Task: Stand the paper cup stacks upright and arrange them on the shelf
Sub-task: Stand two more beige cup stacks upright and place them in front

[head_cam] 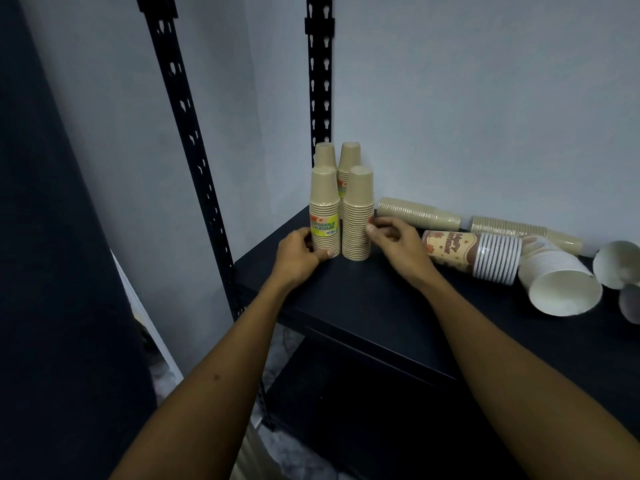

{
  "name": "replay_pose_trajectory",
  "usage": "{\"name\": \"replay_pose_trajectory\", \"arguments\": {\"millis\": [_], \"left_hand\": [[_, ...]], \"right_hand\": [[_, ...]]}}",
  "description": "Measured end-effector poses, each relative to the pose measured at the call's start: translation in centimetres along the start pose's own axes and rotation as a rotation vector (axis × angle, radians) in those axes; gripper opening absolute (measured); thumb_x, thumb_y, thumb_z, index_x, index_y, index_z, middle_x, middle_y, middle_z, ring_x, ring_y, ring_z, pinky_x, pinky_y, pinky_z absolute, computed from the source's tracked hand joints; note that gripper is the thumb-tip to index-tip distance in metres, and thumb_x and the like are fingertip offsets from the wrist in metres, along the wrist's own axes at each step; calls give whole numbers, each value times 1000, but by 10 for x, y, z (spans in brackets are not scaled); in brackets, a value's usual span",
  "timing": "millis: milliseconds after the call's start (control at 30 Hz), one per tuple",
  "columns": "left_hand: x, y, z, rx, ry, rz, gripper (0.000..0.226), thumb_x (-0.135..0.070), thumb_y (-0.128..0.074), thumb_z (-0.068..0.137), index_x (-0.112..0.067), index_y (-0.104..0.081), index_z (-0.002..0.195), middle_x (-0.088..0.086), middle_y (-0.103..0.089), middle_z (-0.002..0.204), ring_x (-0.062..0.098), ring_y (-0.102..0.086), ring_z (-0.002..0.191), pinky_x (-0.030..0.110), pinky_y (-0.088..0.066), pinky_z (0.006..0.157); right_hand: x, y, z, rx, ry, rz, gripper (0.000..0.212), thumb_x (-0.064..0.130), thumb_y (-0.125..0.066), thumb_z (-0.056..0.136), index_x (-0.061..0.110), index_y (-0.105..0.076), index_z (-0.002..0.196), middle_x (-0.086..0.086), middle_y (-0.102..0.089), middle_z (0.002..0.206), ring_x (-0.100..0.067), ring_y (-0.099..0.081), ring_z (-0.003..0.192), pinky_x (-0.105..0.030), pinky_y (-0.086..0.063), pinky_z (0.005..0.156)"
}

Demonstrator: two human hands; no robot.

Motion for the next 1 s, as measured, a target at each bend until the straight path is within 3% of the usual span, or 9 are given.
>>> {"name": "replay_pose_trajectory", "arguments": {"millis": [100,167,267,400,567,633,700,833,1000], "left_hand": [[2,0,0,-1,-17,-7,56,-19,-78,80,-11,-56,131,2,-65,122,11,-59,104,22,-44,89],[4,-1,1,-2,-34,-4,56,-19,-78,80,-13,-56,131,0,-66,120,12,-60,105,24,-46,90],[6,0,2,-5,-52,0,52,-19,-77,80,-15,-59,128,-2,-67,117,11,-61,104,27,-48,93],[7,1,2,-1,-69,-10,48,-17,-76,81,-16,-61,127,-4,-69,115,9,-61,103,23,-47,91],[7,1,2,5,-71,-8,49,-17,-75,81,-16,-60,128,-4,-68,117,9,-62,105,25,-47,94],[7,1,2,7,-75,-6,49,-17,-75,81,-16,-60,128,-3,-68,117,10,-61,106,24,-47,93],[7,1,1,11,-75,-7,50,-17,-75,82,-15,-59,129,-2,-68,119,10,-61,106,21,-45,91],[8,2,2,9,-63,-8,53,-18,-76,82,-15,-57,131,-1,-66,121,11,-61,107,23,-46,92],[9,1,2,8,-61,-6,55,-20,-77,81,-14,-56,132,-1,-66,122,12,-60,108,25,-47,93]], "right_hand": [[-2,3,2,94,7,137,54,8,-68,86,11,-49,137,-7,-64,119,-16,-63,109,-30,-52,93],[-3,3,3,134,22,163,65,-3,-65,85,15,-42,143,-7,-65,117,-14,-64,108,-28,-52,93],[-2,2,5,120,27,133,67,0,-64,87,22,-39,145,-5,-68,103,-9,-66,98,-23,-52,87],[-5,0,6,99,71,50,58,3,-65,88,19,-47,141,-5,-64,93,-7,-61,81,-25,-49,83],[-5,-2,6,233,84,77,66,-1,-60,90,16,-35,149,-3,-61,129,-10,-58,118,-24,-47,99],[-4,-2,6,224,83,67,65,2,-62,90,16,-35,149,-3,-62,127,-9,-59,116,-18,-48,94],[-1,-1,5,203,80,38,60,5,-63,91,17,-39,145,1,-64,113,-4,-62,101,-12,-50,81],[-3,-3,5,121,78,-32,46,15,-65,91,13,-51,135,1,-62,93,-7,-60,83,-24,-52,81],[-5,-7,4,112,76,28,41,15,-72,85,22,-52,120,3,-64,114,-7,-62,104,-30,-53,91]]}}
Point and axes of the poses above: each hand's wrist, its own z-axis towards the middle knuckle, its own y-axis out of the back of the hand, x = y × z, the point moved 1 cm from there along z, towards the middle knuckle
